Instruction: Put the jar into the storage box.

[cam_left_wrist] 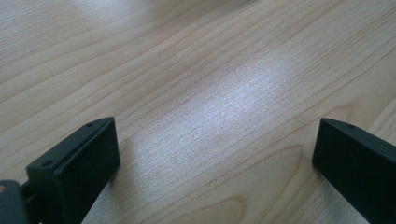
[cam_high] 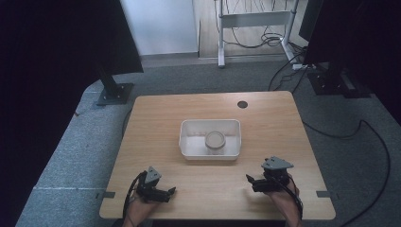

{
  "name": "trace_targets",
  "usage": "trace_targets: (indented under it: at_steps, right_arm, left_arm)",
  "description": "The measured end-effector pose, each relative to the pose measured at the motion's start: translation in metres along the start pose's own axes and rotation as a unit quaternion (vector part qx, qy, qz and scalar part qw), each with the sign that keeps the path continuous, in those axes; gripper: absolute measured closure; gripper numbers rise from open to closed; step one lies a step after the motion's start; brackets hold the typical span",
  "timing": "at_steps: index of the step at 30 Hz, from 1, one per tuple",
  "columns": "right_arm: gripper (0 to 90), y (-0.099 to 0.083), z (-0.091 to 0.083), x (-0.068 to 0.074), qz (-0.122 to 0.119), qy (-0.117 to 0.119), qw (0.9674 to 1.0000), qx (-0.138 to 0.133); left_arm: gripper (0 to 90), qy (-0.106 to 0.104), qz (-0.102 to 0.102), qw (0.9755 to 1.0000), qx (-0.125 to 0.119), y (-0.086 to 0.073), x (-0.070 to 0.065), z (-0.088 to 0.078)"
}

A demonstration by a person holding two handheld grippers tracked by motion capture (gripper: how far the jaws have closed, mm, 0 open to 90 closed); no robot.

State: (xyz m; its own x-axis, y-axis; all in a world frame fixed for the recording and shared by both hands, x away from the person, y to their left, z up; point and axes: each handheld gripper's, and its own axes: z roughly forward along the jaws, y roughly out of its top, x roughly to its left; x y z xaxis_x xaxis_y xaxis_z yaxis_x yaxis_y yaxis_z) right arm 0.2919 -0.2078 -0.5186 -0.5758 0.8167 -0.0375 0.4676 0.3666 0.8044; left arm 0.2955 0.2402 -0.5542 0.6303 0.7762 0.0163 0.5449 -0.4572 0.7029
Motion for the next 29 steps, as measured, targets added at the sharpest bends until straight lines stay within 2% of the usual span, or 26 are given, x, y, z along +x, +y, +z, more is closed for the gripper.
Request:
trace_targets:
  at_steps: [5, 16, 29]
  right_arm:
    - [3.6, -0.013, -0.005, -0.005, 0.011, -0.01, 0.9999, -0.001]
    - [3.9, -0.039, -0.009, -0.011, 0.034, -0.023, 0.9989, 0.021]
    - [4.0, -0.054, -0.007, -0.012, 0.034, -0.035, 0.9976, 0.048]
  left_arm:
    - [0.4, 0.0, 0.0, 1.0, 0.0, 0.0, 0.0, 0.0]
    - [0.4, 0.002, -0.001, 1.0, 0.0, 0.0, 0.0, 0.0]
    - [0.4, 0.002, -0.001, 1.0, 0.001, 0.0, 0.0, 0.0]
